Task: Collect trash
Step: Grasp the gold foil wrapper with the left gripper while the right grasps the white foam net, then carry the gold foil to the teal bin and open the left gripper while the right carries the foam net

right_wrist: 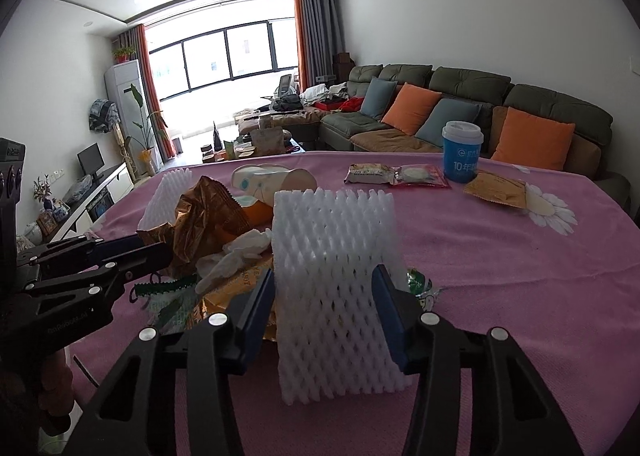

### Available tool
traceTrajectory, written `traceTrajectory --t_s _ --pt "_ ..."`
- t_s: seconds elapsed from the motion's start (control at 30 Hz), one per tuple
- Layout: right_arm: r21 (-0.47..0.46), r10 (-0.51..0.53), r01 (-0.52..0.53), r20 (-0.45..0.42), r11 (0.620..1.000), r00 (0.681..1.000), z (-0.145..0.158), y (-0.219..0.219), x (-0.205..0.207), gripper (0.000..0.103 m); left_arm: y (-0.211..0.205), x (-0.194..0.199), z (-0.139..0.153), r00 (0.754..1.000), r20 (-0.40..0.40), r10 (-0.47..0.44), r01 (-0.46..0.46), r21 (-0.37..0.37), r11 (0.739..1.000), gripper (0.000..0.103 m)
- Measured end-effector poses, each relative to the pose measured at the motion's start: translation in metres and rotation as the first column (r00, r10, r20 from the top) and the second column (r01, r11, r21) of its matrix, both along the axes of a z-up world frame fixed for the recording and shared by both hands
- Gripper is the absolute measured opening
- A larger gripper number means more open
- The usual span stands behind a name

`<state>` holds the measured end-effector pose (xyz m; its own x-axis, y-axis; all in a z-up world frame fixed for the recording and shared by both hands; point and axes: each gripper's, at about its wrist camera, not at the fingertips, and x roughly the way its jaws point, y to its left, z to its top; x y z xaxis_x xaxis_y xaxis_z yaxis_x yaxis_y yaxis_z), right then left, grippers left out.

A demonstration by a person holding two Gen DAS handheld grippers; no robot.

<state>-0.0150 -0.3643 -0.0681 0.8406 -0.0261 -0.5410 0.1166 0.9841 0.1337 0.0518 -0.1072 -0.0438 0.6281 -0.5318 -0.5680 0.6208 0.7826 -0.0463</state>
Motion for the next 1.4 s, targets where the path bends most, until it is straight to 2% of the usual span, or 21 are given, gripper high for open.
traceTrajectory --t_s 0.07,0.1,0.13,0.17,0.33,0.5,0.63,0.73,0.87,0.97,1.07,1.2,1.3,1.4 --pt "0.043 0.021 -0.021 -0.011 0.999 1.000 -0.002 -0.005 0.002 0.023 0.000 0.001 -0.002 1.000 -0.006 -0.011 0.011 -0.015 1.000 0.019" --pt "0.050 0.023 -0.022 -0.012 0.998 1.000 -0.002 -0.006 0.002 0.019 -0.001 0.001 -0.002 1.000 -0.005 -0.015 0.015 -0.021 1.000 0.018" --pt "0.055 0.022 -0.021 -0.011 0.998 1.000 -0.002 -0.008 0.002 0.013 -0.001 0.001 -0.002 1.000 -0.003 -0.018 0.018 -0.030 0.999 0.013" --pt "0.060 0.024 -0.023 -0.010 0.998 1.000 0.000 -0.009 0.000 0.011 0.001 0.001 -0.001 1.000 -0.004 -0.021 0.020 -0.037 0.999 0.008" --pt "0.058 0.033 -0.033 0.012 0.998 0.999 0.011 -0.011 -0.009 0.009 0.014 -0.008 0.008 1.000 0.006 -0.028 0.028 -0.081 0.996 0.008" --pt "0.052 0.061 -0.065 0.073 0.997 0.995 0.034 -0.005 -0.018 0.009 0.044 -0.019 0.024 1.000 0.005 -0.027 0.028 -0.152 0.988 0.008" --pt "0.044 0.159 -0.167 0.138 0.985 0.978 0.059 0.015 -0.021 0.009 0.078 -0.030 0.039 1.000 0.007 0.001 0.001 -0.214 0.977 0.008" --pt "0.062 0.265 -0.279 0.174 0.958 0.948 0.072 0.038 -0.015 0.009 0.110 -0.035 0.046 0.999 0.000 0.049 -0.048 -0.248 0.968 0.008" --pt "0.139 0.425 -0.454 0.195 0.880 0.884 0.079 0.074 0.011 0.009 0.156 -0.041 0.055 0.987 0.009 0.161 -0.154 -0.257 0.954 0.008" --pt "0.181 0.537 -0.568 0.195 0.803 0.821 0.080 0.110 0.037 0.009 0.195 -0.045 0.062 0.962 0.015 0.273 -0.261 -0.252 0.932 0.008" --pt "0.202 0.640 -0.668 0.191 0.716 0.744 0.082 0.154 0.060 0.009 0.240 -0.050 0.065 0.920 0.015 0.391 -0.376 -0.243 0.894 0.008" --pt "0.247 0.742 -0.763 0.192 0.597 0.642 0.086 0.210 0.090 0.009 0.298 -0.050 0.062 0.847 0.005 0.532 -0.519 -0.212 0.828 0.008" --pt "0.282 0.792 -0.804 0.189 0.523 0.581 0.088 0.250 0.109 0.009 0.336 -0.044 0.058 0.797 -0.007 0.603 -0.594 -0.185 0.783 0.008" --pt "0.316 0.825 -0.827 0.183 0.466 0.535 0.087 0.283 0.125 0.009 0.368 -0.039 0.052 0.764 -0.027 0.645 -0.640 -0.164 0.751 0.008"
